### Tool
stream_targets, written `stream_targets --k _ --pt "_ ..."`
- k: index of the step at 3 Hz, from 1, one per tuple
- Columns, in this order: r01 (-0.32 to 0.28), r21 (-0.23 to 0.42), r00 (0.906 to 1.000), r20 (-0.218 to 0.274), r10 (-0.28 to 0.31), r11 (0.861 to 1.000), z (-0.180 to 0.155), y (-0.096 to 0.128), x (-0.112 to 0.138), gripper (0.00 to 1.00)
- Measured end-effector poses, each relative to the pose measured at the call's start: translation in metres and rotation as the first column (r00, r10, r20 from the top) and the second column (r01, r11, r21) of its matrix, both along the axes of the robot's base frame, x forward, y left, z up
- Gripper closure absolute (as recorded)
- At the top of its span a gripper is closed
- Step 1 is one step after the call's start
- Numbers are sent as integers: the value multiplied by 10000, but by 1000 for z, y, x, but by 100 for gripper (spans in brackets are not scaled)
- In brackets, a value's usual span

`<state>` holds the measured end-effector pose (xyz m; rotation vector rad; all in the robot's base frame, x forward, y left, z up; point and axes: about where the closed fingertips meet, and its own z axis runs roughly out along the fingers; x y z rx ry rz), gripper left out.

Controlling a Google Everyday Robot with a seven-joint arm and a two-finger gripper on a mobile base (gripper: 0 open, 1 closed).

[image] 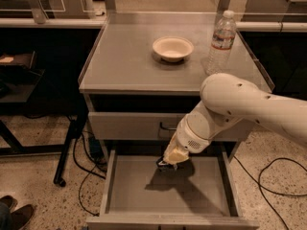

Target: Place rxbar blueberry into middle drawer

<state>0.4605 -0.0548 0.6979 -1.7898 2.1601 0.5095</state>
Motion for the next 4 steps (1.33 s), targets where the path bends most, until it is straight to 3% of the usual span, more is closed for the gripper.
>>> stream_targets --k 1,2,3,4 --pt "5 4 10000 -4 -5 10000 0 0 0 100" --pt "751 625 9947 -745 -703 9952 -39 -15 -3 100" --pt "1568 1336 9783 -1569 -1353 9785 -81 -27 -2 100" --pt "1904 1675 9682 -1950 -1568 9673 -99 -28 0 100"
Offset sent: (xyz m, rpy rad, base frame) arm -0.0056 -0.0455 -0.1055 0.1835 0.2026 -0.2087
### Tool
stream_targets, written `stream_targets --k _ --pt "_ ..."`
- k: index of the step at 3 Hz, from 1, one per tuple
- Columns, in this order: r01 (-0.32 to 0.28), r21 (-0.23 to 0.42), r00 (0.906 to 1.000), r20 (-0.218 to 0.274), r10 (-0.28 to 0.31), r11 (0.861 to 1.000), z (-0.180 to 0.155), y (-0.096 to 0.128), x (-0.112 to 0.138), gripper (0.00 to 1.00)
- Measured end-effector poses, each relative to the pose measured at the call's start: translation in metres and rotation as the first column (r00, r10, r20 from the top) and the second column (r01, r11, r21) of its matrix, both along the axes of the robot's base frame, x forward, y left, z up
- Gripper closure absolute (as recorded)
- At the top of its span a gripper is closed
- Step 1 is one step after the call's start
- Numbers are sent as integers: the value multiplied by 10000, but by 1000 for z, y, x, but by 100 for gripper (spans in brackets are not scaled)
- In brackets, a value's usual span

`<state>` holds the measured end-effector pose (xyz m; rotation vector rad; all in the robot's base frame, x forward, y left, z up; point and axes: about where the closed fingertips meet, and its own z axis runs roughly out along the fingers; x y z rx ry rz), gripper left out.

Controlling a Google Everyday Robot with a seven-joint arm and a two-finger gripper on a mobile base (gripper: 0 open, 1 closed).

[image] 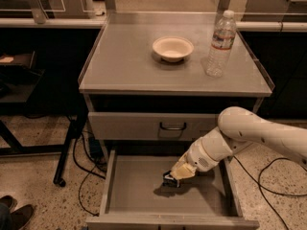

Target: Place rxbar blueberry into middle drawer

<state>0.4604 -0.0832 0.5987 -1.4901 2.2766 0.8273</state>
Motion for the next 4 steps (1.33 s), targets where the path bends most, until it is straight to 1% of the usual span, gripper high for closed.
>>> stream_targets --k 1,2,3,4 --pt "-5 7 10000 -24 5 10000 -1 0 0 100" --pt "212 357 9997 100 -216 9991 -6 -1 4 100" --pt "851 898 9961 147 -868 9923 -13 -11 13 100" --pt "1457 1467 9892 -47 -1466 9784 -25 -23 23 100"
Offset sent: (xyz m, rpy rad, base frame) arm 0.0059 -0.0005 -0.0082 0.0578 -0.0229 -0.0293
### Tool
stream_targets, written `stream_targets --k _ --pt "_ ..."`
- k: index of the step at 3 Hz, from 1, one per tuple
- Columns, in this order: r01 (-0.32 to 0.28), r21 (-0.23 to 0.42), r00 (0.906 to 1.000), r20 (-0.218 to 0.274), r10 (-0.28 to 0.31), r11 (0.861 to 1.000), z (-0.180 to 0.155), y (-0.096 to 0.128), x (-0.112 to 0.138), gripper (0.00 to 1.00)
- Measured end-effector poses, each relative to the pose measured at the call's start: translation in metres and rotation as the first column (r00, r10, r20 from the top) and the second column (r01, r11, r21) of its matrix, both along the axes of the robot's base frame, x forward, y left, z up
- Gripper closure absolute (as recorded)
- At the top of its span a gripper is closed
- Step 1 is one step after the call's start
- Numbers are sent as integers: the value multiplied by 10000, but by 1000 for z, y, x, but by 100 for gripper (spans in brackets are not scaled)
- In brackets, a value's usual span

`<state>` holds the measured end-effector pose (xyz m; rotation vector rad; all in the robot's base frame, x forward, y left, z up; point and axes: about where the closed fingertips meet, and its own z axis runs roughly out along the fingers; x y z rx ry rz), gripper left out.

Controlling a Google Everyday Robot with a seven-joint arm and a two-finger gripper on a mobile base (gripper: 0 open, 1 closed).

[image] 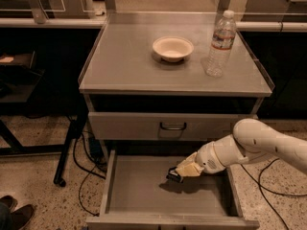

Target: Place rxbar blueberry into middle drawer

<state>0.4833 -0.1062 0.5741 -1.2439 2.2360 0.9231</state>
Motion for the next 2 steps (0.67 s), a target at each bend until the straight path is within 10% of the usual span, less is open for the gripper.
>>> stream_targets --k 2 --pt "-203 713 9985 -499 239 9972 -20 13 -8 100"
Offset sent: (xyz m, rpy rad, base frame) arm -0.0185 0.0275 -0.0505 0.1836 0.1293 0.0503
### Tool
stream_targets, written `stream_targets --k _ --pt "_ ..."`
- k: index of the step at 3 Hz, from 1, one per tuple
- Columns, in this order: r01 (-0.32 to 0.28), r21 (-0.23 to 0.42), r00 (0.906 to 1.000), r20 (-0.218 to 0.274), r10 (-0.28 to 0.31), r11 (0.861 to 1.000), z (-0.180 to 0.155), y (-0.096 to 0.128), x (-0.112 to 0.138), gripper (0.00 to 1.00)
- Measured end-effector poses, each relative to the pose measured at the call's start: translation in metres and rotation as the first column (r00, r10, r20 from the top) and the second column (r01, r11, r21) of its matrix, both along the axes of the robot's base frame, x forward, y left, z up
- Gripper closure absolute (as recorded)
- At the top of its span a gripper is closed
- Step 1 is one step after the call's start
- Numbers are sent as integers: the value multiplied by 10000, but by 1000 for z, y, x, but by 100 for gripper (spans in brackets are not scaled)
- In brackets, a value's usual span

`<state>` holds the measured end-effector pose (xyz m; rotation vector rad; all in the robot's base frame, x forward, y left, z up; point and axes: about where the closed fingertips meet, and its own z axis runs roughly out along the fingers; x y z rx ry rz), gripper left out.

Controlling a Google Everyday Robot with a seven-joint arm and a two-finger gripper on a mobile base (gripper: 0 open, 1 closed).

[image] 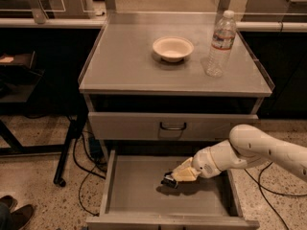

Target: Place rxbar blueberry into middle drawer

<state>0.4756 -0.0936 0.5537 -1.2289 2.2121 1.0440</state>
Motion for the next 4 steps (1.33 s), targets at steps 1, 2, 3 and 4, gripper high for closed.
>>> stream_targets --k 1,2,3,4 --pt "-266 807 9980 -553 311 9964 -21 15 -8 100" --pt "-636 1439 9916 -1023 787 9876 -37 28 -16 100" --pt "-635 1439 9916 -1023 787 9876 -37 28 -16 100" --pt "-306 1754 9879 -1447 565 9840 -59 25 -15 100"
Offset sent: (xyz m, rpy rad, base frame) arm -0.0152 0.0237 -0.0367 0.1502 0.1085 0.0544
